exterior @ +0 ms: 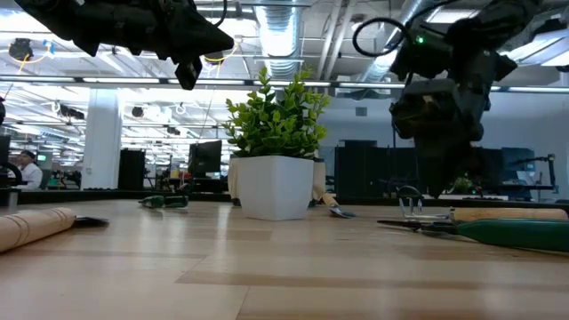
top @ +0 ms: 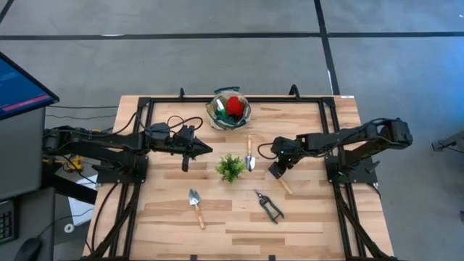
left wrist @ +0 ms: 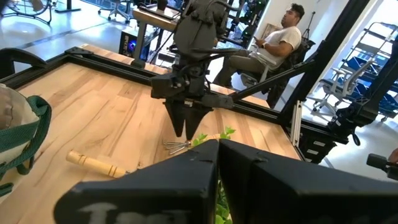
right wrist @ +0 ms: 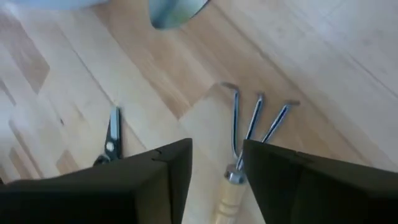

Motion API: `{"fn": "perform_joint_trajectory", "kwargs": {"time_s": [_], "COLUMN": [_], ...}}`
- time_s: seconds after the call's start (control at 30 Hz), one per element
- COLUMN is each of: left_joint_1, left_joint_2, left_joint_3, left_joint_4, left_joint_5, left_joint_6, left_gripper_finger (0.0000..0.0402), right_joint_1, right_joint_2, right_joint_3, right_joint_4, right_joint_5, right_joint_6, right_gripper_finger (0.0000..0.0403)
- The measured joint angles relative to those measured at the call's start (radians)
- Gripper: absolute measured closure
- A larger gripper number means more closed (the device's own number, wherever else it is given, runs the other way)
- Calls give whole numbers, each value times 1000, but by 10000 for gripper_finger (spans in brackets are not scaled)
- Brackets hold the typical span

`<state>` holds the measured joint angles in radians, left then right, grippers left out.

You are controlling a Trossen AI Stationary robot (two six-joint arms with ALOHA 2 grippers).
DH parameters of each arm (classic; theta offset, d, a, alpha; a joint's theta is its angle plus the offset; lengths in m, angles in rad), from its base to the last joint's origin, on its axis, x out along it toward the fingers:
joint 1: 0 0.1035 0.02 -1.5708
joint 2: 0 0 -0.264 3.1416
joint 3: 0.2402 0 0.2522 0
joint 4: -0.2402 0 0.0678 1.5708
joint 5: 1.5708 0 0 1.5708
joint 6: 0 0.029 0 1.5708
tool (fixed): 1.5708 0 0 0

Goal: Pick & Place Garden tools in Gardening bag
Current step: Put the brown hand rake into the brown gardening bag

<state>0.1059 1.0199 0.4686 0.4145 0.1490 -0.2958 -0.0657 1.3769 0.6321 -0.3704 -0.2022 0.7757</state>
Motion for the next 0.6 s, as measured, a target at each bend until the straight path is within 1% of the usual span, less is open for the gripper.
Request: {"fn": "perform_joint_trajectory", "kwargs": {"time_s": [0.27, 0.6], "left_joint_1": [0, 0], "left_joint_2": [0, 0], "left_joint_3": [0, 0], "left_joint_4": [0, -1], "left_joint_5": [0, 1], "left_joint_6": [0, 0], "left_gripper_finger": [400, 400], "right_joint_1": [41, 139], "right_joint_2": [0, 0], "right_joint_3": [32, 32], "right_joint_4": [-156, -167], "right_joint_5": [28, 95], "right_joint_6": [56, 177], "right_gripper_finger": [263, 281]}}
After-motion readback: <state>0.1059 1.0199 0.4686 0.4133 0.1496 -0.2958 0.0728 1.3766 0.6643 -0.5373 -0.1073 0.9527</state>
